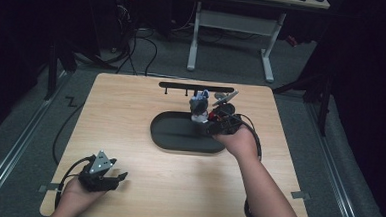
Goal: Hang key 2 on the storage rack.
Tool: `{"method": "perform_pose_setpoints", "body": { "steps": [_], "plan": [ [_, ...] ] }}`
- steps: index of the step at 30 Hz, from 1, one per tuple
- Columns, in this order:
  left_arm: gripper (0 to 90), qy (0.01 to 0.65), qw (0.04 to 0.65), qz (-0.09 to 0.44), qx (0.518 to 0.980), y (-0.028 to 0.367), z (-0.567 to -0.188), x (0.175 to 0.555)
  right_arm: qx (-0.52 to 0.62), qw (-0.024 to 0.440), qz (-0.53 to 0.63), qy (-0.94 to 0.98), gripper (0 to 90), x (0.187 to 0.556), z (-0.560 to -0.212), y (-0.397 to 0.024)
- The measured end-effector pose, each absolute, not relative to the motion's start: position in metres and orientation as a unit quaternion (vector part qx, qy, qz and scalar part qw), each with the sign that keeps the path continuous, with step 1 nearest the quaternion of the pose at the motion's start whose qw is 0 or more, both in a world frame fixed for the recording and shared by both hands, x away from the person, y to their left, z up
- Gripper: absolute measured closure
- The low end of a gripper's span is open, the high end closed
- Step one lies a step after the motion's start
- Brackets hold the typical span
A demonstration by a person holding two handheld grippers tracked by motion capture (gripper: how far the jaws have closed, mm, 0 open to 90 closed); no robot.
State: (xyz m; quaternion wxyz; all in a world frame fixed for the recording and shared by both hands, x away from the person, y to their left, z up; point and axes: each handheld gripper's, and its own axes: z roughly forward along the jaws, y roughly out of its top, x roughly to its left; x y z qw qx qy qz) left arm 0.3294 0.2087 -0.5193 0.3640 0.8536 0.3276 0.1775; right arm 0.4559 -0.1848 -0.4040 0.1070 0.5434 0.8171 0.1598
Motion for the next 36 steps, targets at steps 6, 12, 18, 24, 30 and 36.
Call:
{"method": "perform_pose_setpoints", "body": {
  "steps": [6,12,18,24,30,36],
  "plan": [
    [35.7,0.325,0.363,0.178,0.855,0.206,-0.520,0.329,0.538,0.099,0.176,0.818,29.6,0.432,-0.415,-0.191],
    [35.6,0.321,0.365,0.176,0.856,0.202,-0.520,0.329,0.524,0.117,0.199,0.820,30.2,0.409,-0.438,-0.196],
    [35.5,0.316,0.365,0.177,0.858,0.198,-0.521,0.328,0.536,0.122,0.228,0.804,30.2,0.387,-0.466,-0.205],
    [35.4,0.313,0.365,0.175,0.859,0.196,-0.521,0.328,0.537,0.144,0.268,0.787,28.4,0.369,-0.485,-0.217],
    [35.4,0.311,0.374,0.166,0.858,0.195,-0.520,0.328,0.527,0.177,0.307,0.773,26.1,0.345,-0.500,-0.222],
    [35.4,0.306,0.382,0.165,0.856,0.191,-0.521,0.325,0.513,0.229,0.331,0.759,21.7,0.323,-0.515,-0.224]
  ]
}}
